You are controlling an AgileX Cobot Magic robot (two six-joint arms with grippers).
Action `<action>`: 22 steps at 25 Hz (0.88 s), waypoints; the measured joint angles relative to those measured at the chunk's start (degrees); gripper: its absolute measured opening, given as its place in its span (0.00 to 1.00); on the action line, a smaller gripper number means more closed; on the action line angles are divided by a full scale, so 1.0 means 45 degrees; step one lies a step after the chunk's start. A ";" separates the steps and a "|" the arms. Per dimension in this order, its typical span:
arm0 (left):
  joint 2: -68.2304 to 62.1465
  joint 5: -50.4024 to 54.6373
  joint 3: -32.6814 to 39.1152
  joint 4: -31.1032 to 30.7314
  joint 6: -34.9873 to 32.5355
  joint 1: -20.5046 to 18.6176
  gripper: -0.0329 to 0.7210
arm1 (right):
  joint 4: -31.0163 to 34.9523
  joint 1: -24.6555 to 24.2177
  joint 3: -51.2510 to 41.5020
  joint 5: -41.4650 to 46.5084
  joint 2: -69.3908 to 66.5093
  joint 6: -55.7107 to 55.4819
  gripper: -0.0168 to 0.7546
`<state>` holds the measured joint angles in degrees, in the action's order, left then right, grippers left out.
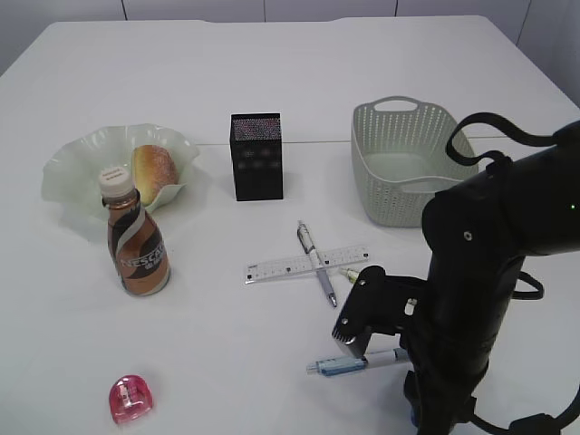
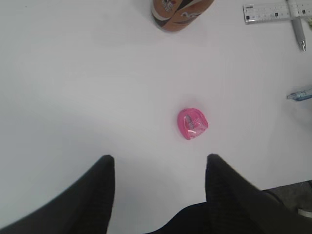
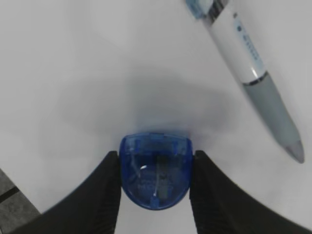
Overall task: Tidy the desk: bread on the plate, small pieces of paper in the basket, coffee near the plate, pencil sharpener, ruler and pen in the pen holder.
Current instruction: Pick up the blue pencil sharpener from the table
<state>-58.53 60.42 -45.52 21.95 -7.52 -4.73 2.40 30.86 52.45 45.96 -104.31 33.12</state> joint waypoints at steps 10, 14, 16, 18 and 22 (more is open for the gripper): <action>0.0000 0.0000 0.0000 -0.0101 0.0000 0.0000 0.62 | 0.0095 0.0000 -0.0008 -0.0109 0.1032 -0.0009 0.43; 0.0000 0.0000 0.0000 -0.0101 0.0000 0.0000 0.62 | 0.0095 0.0000 0.0177 -0.0269 0.1312 -0.0009 0.43; 0.0000 0.0000 0.0000 -0.0101 0.0000 0.0000 0.62 | 0.0095 0.0000 0.0567 -0.0388 0.1342 -0.0029 0.43; 0.0000 0.0024 0.0000 -0.0101 0.0000 0.0000 0.62 | 0.0140 0.0000 0.1009 -0.0651 0.1342 -0.0076 0.43; 0.0000 0.0048 0.0000 -0.0101 0.0000 0.0000 0.62 | 0.0243 0.0000 0.2154 -0.1638 0.1342 -0.0231 0.43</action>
<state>-58.53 60.64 -45.52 21.50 -7.52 -4.73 3.49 30.86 62.14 38.59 -98.27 32.07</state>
